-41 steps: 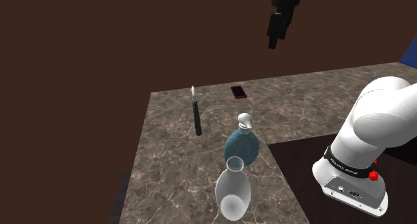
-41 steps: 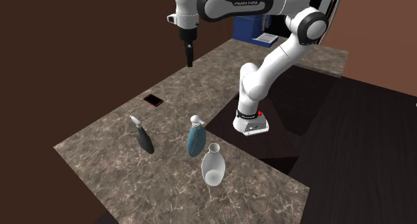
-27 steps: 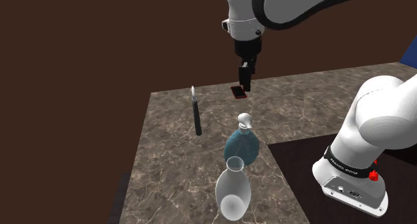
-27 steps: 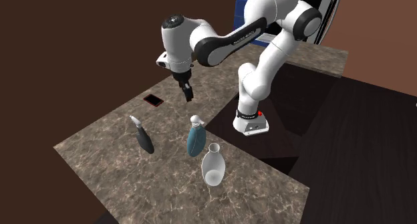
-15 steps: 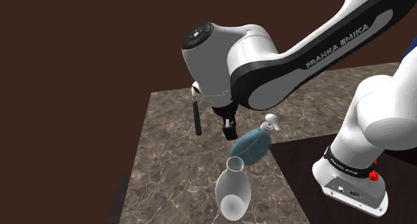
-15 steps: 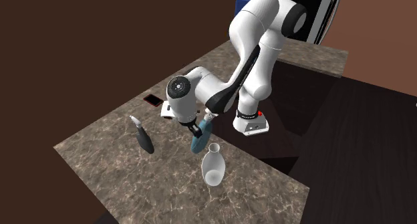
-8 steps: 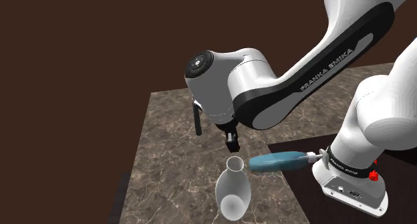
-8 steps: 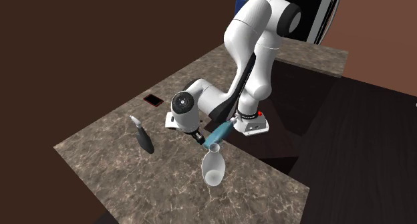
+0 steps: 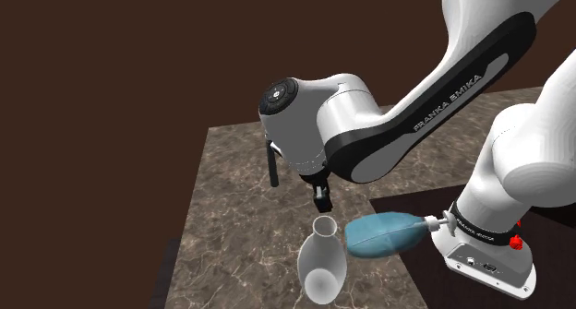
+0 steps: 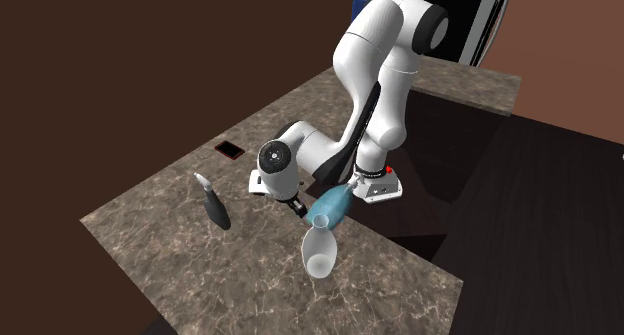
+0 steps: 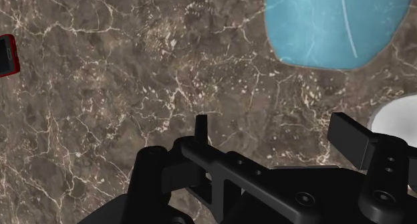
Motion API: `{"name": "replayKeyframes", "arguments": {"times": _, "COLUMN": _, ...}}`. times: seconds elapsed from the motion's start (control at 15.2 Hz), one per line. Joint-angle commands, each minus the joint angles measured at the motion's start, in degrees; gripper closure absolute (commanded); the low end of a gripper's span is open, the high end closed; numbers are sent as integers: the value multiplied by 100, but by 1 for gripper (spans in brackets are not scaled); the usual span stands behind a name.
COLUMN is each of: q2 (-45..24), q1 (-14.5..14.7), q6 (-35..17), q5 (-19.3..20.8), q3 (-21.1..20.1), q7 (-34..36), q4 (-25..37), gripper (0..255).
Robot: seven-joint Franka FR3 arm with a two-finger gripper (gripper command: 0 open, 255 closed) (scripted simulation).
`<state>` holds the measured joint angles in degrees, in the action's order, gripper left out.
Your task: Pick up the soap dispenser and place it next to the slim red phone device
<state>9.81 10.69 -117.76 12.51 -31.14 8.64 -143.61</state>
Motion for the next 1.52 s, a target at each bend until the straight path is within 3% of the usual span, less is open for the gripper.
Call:
{"name": "replayKeyframes", "arguments": {"times": 0.0, "q2": 0, "q1": 0, "q6": -2, "q5": 1, "q3": 0, "q7": 0, "q4": -1, "gripper": 0}}
{"name": "replayKeyframes", "arguments": {"times": 0.07, "q2": 0, "q1": 0, "q6": -1, "q5": 0, "q3": 0, "q7": 0, "q4": 0, "gripper": 0}}
{"name": "replayKeyframes", "arguments": {"times": 0.13, "q2": 0, "q1": 0, "q6": -1, "q5": 0, "q3": 0, "q7": 0, "q4": 0, "gripper": 255}}
{"name": "replayKeyframes", "arguments": {"times": 0.73, "q2": 0, "q1": 0, "q6": -1, "q5": 0, "q3": 0, "q7": 0, "q4": 0, "gripper": 255}}
{"name": "replayKeyframes", "arguments": {"times": 0.79, "q2": 0, "q1": 0, "q6": -1, "q5": 0, "q3": 0, "q7": 0, "q4": 0, "gripper": 0}}
{"name": "replayKeyframes", "arguments": {"times": 1.45, "q2": 1185, "q1": 659, "q6": 558, "q5": -1271, "q3": 23, "q7": -403, "q4": -1445, "gripper": 0}}
